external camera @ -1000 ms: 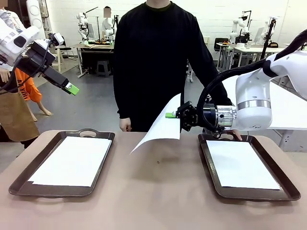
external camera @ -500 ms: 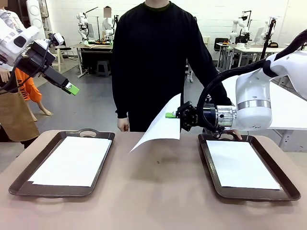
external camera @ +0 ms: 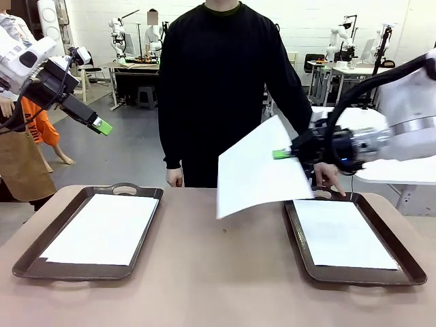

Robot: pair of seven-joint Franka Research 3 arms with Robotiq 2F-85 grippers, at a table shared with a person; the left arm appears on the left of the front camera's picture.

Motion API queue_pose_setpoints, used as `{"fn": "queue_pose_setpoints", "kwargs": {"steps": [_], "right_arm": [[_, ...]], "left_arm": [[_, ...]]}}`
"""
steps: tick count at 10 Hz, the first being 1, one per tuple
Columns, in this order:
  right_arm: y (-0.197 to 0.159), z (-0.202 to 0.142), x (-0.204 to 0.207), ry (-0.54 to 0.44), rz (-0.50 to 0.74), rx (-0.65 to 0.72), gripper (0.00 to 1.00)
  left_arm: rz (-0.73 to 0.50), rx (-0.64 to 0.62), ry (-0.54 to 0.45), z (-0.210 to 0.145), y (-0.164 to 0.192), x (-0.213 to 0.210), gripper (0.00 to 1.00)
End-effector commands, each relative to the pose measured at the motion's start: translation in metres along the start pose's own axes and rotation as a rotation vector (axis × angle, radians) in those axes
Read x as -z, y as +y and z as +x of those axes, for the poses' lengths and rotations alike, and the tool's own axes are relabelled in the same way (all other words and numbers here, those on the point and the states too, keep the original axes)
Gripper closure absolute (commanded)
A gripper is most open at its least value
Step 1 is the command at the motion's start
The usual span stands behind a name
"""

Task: Sort the A4 documents.
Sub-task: Place the A4 Paper in the designated Handle tray.

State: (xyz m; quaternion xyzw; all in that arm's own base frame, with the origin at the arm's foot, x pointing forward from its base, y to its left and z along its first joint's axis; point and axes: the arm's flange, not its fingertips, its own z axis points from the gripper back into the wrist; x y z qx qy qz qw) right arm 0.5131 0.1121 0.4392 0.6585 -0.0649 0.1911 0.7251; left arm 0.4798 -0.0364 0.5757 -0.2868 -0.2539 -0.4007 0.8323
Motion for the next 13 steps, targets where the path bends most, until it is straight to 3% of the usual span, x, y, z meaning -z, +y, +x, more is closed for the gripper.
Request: {"fn": "queue_pose_setpoints", "kwargs": {"steps": [1,3,8,13], "right_arm": [[-0.001,0.000,-0.045,0.060,-0.021,-0.014,0.99],[-0.008,-0.004,-0.076,0.124,-0.003,-0.051,0.99],[-0.071,-0.025,-0.107,0.076,-0.024,0.018,0.99],[-0.109,-0.051,-0.145,0.134,-0.433,0.068,0.99]], "left_arm": [[-0.001,0.000,0.000,0.000,0.000,0.000,0.00],[-0.001,0.000,0.000,0.000,0.000,0.000,0.00],[-0.001,0.000,0.000,0.000,0.000,0.000,0.00],[-0.001,0.000,0.000,0.000,0.000,0.000,0.00]]}}
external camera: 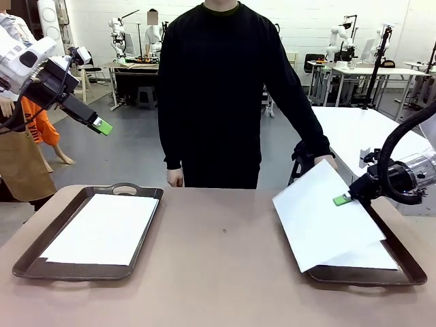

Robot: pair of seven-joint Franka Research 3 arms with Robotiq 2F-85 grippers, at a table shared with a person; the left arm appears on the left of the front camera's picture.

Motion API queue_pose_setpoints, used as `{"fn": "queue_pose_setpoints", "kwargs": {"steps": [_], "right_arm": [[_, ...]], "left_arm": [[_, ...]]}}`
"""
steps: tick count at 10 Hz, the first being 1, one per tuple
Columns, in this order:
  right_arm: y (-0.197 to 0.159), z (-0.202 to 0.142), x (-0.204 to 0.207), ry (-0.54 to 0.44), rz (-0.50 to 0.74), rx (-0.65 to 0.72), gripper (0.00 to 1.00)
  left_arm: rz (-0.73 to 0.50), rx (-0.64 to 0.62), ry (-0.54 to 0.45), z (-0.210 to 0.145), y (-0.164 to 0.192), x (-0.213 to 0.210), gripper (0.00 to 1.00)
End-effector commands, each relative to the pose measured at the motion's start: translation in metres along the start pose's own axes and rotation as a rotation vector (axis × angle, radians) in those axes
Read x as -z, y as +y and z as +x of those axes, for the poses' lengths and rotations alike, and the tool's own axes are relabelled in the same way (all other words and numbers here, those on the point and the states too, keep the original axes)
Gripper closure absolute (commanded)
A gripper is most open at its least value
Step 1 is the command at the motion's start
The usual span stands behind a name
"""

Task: Sort the A4 documents.
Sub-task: Place the A4 Paper in the designated Handle tray.

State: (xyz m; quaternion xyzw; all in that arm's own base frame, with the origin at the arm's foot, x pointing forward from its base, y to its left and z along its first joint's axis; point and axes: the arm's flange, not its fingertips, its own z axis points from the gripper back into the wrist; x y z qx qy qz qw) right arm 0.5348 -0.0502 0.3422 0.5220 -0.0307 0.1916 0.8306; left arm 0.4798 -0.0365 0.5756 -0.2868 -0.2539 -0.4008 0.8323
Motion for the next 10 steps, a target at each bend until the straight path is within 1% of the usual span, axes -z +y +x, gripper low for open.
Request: {"fn": "queue_pose_setpoints", "kwargs": {"steps": [1,3,4,5,8,9,10], "right_arm": [[-0.007,-0.009,0.005,0.037,-0.206,0.016,0.99],[-0.012,-0.011,0.003,0.035,-0.302,0.013,0.99],[-0.013,-0.011,0.000,-0.005,-0.349,0.012,0.99],[-0.014,-0.012,-0.005,-0.067,-0.381,0.010,0.99],[-0.017,-0.015,-0.017,-0.182,-0.423,0.030,0.99],[-0.018,-0.017,-0.020,-0.202,-0.419,0.042,0.99],[-0.019,-0.019,-0.019,-0.163,-0.402,0.057,0.99]], "left_arm": [[-0.001,0.000,0.000,0.000,0.000,0.000,0.00],[-0.001,0.000,0.000,0.000,0.000,0.000,0.00],[-0.001,0.000,0.000,0.000,0.000,0.000,0.00],[-0.001,0.000,0.000,0.000,0.000,0.000,0.00],[-0.001,0.000,0.000,0.000,0.000,0.000,0.00],[-0.001,0.000,0.000,0.000,0.000,0.000,0.00],[-0.001,0.000,0.000,0.000,0.000,0.000,0.00]]}}
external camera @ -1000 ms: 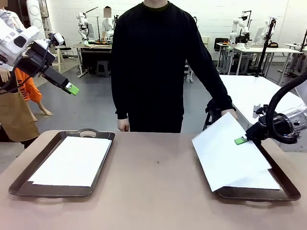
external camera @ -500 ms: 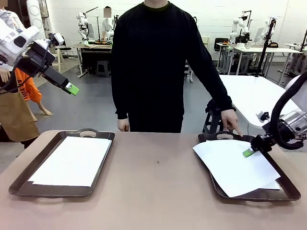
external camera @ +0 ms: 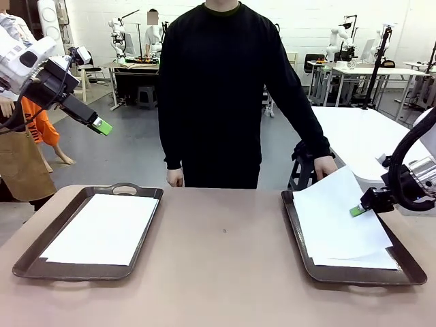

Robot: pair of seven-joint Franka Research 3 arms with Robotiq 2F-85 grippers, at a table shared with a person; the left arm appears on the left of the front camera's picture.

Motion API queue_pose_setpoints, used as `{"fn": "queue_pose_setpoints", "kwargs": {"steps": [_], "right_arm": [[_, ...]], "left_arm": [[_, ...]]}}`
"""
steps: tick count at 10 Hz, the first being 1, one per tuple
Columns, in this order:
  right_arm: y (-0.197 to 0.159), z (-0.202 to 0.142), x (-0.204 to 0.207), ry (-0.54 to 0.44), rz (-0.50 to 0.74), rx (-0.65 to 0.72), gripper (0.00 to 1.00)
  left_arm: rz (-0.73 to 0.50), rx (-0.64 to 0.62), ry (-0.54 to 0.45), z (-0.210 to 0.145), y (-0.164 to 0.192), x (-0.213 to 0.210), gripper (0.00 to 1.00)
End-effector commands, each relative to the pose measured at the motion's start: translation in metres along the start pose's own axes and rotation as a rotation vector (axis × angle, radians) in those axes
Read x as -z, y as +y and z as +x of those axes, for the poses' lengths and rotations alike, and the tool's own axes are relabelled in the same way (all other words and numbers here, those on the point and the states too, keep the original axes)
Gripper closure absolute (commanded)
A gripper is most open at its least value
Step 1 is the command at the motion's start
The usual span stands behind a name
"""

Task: Sort the A4 documents.
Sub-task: Place the A4 Paper in the designated Handle tray.

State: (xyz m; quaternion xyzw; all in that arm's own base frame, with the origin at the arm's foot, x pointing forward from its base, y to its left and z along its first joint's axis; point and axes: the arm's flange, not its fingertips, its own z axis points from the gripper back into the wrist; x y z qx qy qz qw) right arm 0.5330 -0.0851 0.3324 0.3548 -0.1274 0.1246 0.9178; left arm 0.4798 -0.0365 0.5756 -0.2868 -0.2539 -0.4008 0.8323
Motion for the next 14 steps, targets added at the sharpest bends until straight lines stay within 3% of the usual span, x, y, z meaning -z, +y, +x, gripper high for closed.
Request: {"fn": "queue_pose_setpoints", "kwargs": {"steps": [1,3,6,14], "right_arm": [[0.004,-0.007,0.007,0.033,0.020,0.026,0.99],[0.004,-0.009,0.011,0.117,0.054,0.021,0.99],[0.005,-0.001,0.010,0.144,0.017,0.000,0.99],[-0.007,-0.011,0.032,0.140,-0.065,0.061,0.99]], "left_arm": [[-0.001,0.000,0.000,0.000,0.000,0.000,0.00],[-0.001,0.000,0.000,0.000,0.000,0.000,0.00],[-0.001,0.000,0.000,0.000,0.000,0.000,0.00],[-0.001,0.000,0.000,0.000,0.000,0.000,0.00]]}}
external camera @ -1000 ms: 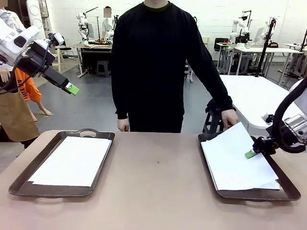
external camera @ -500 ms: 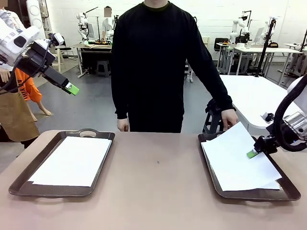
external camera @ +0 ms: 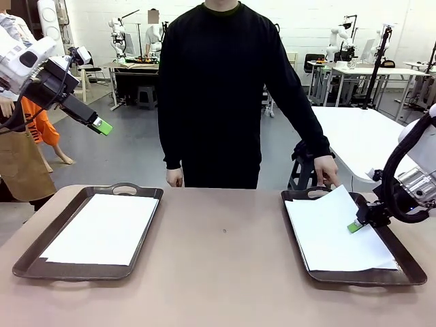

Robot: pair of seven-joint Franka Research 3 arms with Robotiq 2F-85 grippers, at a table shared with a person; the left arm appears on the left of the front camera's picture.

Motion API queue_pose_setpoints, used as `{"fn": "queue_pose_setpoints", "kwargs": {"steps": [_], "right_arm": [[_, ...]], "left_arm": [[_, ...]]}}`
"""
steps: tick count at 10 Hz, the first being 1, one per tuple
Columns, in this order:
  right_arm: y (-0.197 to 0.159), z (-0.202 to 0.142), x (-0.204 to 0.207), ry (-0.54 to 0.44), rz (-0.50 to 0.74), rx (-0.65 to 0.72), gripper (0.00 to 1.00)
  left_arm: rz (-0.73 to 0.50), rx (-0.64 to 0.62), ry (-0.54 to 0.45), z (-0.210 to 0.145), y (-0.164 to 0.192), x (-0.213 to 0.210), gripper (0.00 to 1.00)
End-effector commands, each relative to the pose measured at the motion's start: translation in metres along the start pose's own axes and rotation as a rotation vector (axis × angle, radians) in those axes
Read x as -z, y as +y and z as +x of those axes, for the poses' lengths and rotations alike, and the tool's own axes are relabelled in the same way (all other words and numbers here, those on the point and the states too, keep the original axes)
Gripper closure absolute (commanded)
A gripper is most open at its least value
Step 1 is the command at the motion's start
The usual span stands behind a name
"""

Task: Sort the A4 documents.
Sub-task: Place the A4 Paper in the designated Handle tray.

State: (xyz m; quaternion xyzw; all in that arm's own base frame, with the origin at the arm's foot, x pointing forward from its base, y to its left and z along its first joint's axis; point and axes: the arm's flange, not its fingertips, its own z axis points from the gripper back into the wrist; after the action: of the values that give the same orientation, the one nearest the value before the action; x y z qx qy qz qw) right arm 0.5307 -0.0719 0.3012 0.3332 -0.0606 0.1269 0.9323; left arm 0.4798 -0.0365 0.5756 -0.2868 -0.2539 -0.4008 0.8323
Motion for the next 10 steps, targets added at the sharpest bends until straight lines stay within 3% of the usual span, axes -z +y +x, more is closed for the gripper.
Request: {"fn": "queue_pose_setpoints", "kwargs": {"steps": [1,4,5,6,7,8,9,10], "right_arm": [[0.0022,-0.0006,0.0005,0.003,-0.040,0.022,0.99],[0.0003,-0.0001,-0.0024,-0.002,-0.071,0.031,0.96],[-0.0004,0.0005,-0.0035,-0.004,-0.081,0.034,0.82],[-0.0014,0.0010,-0.0042,-0.014,-0.097,0.037,0.79],[-0.0021,0.0009,-0.0046,-0.019,-0.103,0.044,0.64],[-0.0024,0.0006,-0.0051,-0.018,-0.103,0.047,0.61],[-0.0018,0.0005,-0.0055,-0.017,-0.101,0.046,0.46],[-0.0009,0.0009,-0.0064,-0.007,-0.100,0.040,0.42]], "left_arm": [[-0.001,0.000,0.000,-0.0002,-0.0002,-0.0004,0.00],[-0.001,0.000,0.000,-0.0002,-0.0002,-0.0004,0.00],[-0.001,0.000,0.000,-0.0002,-0.0002,-0.0004,0.00],[-0.001,0.000,0.000,-0.0002,-0.0002,-0.0004,0.00],[-0.001,0.000,0.000,-0.0002,-0.0002,-0.0004,0.00],[-0.001,0.000,0.000,-0.0002,-0.0002,-0.0004,0.00],[-0.001,0.000,0.000,-0.0002,-0.0002,-0.0004,0.00],[-0.001,0.000,0.000,-0.0002,-0.0002,-0.0004,0.00]]}}
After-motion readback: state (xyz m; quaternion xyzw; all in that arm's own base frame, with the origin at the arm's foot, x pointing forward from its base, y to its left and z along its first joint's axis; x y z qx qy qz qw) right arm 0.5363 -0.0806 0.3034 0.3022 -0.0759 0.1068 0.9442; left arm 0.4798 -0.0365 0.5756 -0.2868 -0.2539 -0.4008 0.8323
